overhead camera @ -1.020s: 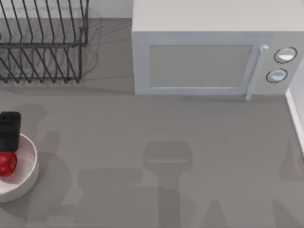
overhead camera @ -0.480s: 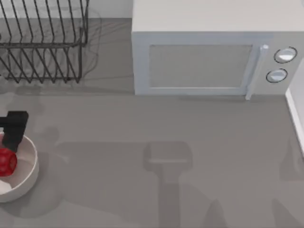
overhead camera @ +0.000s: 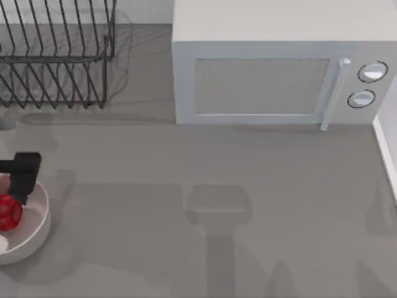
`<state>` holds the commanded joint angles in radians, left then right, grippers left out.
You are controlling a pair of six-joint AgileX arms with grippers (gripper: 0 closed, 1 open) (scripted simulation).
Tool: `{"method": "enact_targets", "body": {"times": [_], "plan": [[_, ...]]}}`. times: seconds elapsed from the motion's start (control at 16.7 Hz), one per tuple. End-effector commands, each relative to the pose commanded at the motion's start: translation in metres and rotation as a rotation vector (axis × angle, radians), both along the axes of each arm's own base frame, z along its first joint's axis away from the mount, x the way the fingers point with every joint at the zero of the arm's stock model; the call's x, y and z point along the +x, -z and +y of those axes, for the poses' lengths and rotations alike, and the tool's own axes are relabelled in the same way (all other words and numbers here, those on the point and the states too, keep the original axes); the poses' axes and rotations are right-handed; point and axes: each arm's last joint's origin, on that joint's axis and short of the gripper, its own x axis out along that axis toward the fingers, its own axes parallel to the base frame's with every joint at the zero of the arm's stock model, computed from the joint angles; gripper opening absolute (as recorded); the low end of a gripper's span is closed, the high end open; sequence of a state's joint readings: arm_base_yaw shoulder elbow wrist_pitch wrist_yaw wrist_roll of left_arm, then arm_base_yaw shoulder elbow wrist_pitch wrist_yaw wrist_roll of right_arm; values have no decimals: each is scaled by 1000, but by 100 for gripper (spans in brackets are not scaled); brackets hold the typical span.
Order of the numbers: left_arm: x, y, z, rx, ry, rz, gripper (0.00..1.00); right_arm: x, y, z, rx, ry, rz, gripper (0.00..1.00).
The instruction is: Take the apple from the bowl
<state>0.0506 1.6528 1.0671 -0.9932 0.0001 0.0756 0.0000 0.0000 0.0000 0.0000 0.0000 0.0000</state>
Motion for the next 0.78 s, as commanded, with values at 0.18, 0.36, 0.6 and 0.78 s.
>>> {"method": "enact_targets", "body": {"times": [0.18, 0.36, 0.6, 0.78], "plan": [[4, 35, 1, 1, -2, -18, 100, 0, 0, 0, 0, 0, 0, 100], [3, 69, 1, 2, -3, -26, 100, 0, 0, 0, 0, 0, 0, 100], [-2, 88, 1, 1, -4, -8, 100, 0, 0, 0, 0, 0, 0, 100], [-2, 88, 1, 1, -4, -8, 100, 0, 0, 0, 0, 0, 0, 100]]}}
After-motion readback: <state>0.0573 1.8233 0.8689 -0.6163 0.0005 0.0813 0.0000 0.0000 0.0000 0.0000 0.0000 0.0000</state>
